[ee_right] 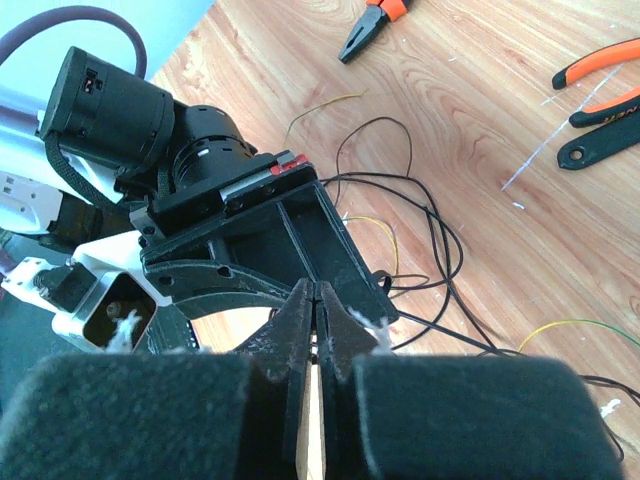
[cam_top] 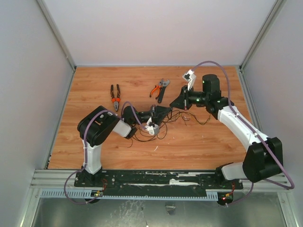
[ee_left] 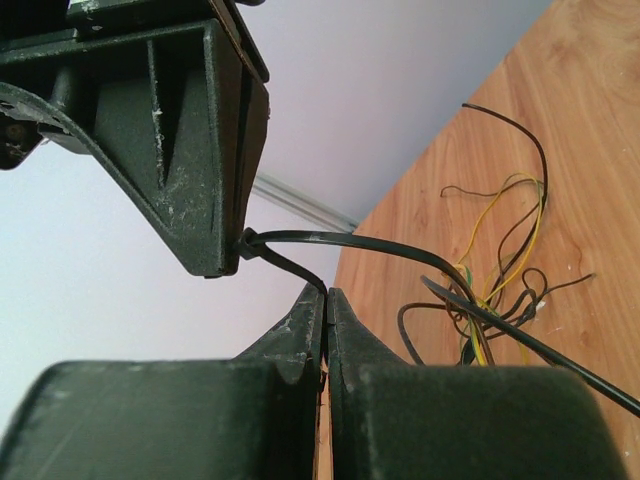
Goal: Zip-tie the wires
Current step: Tie the cable at the center of the board.
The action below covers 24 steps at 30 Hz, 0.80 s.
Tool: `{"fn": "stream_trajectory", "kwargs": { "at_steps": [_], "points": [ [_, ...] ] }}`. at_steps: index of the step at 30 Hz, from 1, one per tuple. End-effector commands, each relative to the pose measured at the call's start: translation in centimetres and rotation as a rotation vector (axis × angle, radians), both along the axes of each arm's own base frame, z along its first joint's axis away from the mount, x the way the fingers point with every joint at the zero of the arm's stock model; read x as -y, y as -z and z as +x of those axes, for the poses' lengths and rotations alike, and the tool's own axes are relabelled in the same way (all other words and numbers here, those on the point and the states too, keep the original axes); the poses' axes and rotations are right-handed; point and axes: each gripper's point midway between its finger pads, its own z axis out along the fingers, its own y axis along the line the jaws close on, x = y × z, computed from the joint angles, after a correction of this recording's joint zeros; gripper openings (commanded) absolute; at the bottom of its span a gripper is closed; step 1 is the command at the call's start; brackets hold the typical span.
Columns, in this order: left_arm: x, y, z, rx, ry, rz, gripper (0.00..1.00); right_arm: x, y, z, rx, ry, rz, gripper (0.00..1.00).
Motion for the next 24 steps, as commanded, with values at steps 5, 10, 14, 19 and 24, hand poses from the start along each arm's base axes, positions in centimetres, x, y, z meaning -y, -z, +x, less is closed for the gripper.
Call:
{"fn": "stream_trajectory", "kwargs": {
  "at_steps": [5, 10, 14, 19, 24],
  "points": [
    [0.1, 0.3, -1.9, 0.046, 0.028, -0.022, 0.0, -0.8, -6.2, 2.6, 0.171, 0.039, 0.091, 0.0],
    [0.1, 0.2, -2.3, 0.04, 0.026, -0.028, 0.0, -0.9, -6.9, 3.0, 0.188, 0.041, 0.095, 0.0],
    [0.1, 0.1, -2.4, 0.034, 0.027, -0.031, 0.0, -1.0, -7.0, 2.9, 0.189, 0.034, 0.1, 0.0],
    [0.0, 0.1, -2.6, 0.016, 0.03, -0.038, 0.0, -1.1, -7.7, 3.0, 0.202, 0.035, 0.115, 0.0],
    [0.0, -0.1, -2.8, 0.003, 0.031, -0.048, 0.0, -1.4, -7.4, 2.7, 0.191, 0.022, 0.117, 0.0]
  ]
}}
